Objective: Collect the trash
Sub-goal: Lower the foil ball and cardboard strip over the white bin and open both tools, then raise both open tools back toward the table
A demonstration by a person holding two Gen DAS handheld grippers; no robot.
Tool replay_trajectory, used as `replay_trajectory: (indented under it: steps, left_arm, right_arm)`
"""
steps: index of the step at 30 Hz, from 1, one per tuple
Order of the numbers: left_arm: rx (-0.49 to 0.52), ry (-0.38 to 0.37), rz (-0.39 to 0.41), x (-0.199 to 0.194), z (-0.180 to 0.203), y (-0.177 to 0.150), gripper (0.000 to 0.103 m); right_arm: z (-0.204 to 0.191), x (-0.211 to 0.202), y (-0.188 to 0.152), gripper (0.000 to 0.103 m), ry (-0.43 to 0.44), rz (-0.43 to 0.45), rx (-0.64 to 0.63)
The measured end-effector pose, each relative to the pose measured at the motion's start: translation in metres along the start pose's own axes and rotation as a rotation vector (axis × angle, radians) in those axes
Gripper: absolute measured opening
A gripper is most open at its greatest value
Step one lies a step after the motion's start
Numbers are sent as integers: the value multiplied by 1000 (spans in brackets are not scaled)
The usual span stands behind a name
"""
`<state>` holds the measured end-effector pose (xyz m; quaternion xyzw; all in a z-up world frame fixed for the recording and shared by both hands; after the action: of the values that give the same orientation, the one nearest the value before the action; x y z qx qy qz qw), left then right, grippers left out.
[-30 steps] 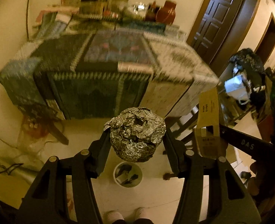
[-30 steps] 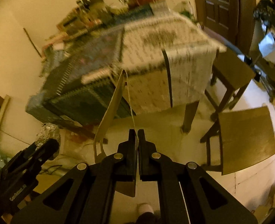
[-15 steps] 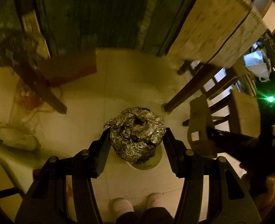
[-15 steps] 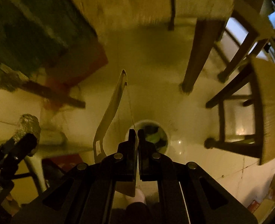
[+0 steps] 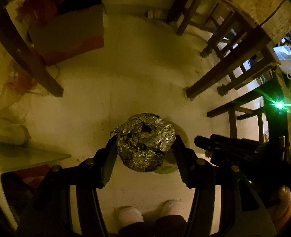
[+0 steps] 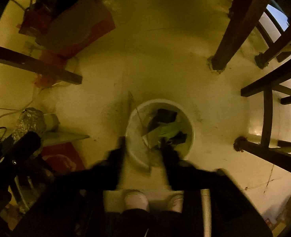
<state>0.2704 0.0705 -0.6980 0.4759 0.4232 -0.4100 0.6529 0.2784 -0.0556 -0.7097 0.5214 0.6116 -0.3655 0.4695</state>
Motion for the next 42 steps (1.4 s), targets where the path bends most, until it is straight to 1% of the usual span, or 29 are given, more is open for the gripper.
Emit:
replay_trajectory:
  steps: [5,6,7,8,9,10,14,17,20,22,23,24,26,28,29,31,34,35,37,38,40,41,42]
  left_arm:
    - [4,-41,-62,18,12,-7,55]
    - [6,-66,-78,20,18,-8,55]
    - [9,-82,-88,20,21,-9,57]
    - [17,-109,-114,22,29,-9,59]
    - [25,-116,-132,23,33,-10,61]
    - [34,-115,-150,24,39,-10,62]
    - [62,-89,-170,22,51,-9,62]
    - [86,-71,-160,10,58,-6,62]
    - [97,-53,-141,-12,62,0,62]
    - [105,-41,-119,-38,66,7,62]
    - [105,-38,-110,-44,69,10,62]
    - [107,-33,-92,-63,70,15,62]
    - [108,-29,-68,-87,73,21,62]
    - [111,-21,-32,-126,75,31,62]
    - [112,-19,-20,-137,77,34,62]
    - [114,-12,29,-180,79,44,62]
    - [110,-14,95,-237,84,58,62]
    - [109,-15,108,-249,85,62,62]
    - [108,-24,156,-294,87,72,62]
    - [108,-27,174,-307,90,75,62]
    - [113,-31,244,-354,92,83,62]
    - [116,-31,274,-374,93,86,62]
    - [119,-32,299,-390,94,90,62]
  right_arm:
    - [15,-9,-2,45,-52,15,31]
    - [18,-11,-1,45,-54,18,41]
    - [21,-15,-1,45,-53,19,46]
    - [25,-23,-1,46,-55,24,56]
    - [28,-27,-1,46,-58,28,61]
    - [32,-32,0,45,-58,31,67]
    - [33,-59,4,46,-82,54,39]
    - [31,-77,8,46,-86,83,17]
    - [25,-99,10,46,-75,103,6]
    - [21,-118,11,46,-71,118,1]
    - [17,-130,11,46,-69,126,-1]
    - [14,-139,12,46,-68,132,-2]
    - [6,-164,12,46,-61,149,-4]
    - [-3,-187,13,46,-53,164,-6]
    - [-9,-202,14,46,-48,174,-8]
    - [-18,-229,15,46,-39,199,-16]
    - [-36,-279,16,46,-34,254,-40]
    - [-42,-298,16,46,-35,278,-52]
    - [-56,-331,16,46,-40,329,-76]
    - [-62,-345,15,46,-41,349,-85]
    - [-77,-382,11,46,-40,402,-104]
    - [-87,-404,8,46,-40,438,-117]
    - [-94,-417,6,46,-41,462,-125]
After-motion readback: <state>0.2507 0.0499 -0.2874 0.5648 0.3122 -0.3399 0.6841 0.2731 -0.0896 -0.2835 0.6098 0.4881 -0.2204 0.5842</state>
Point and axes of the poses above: each gripper's, at about its wrist camera, not at the fingertips, and x roughly the way its jaws point, z to its right, y to its top, the point moved 6 cm from there along x, roughly the way its jaws point, and after that the axes turned 2 degrees about x, right-handed, at the moved point
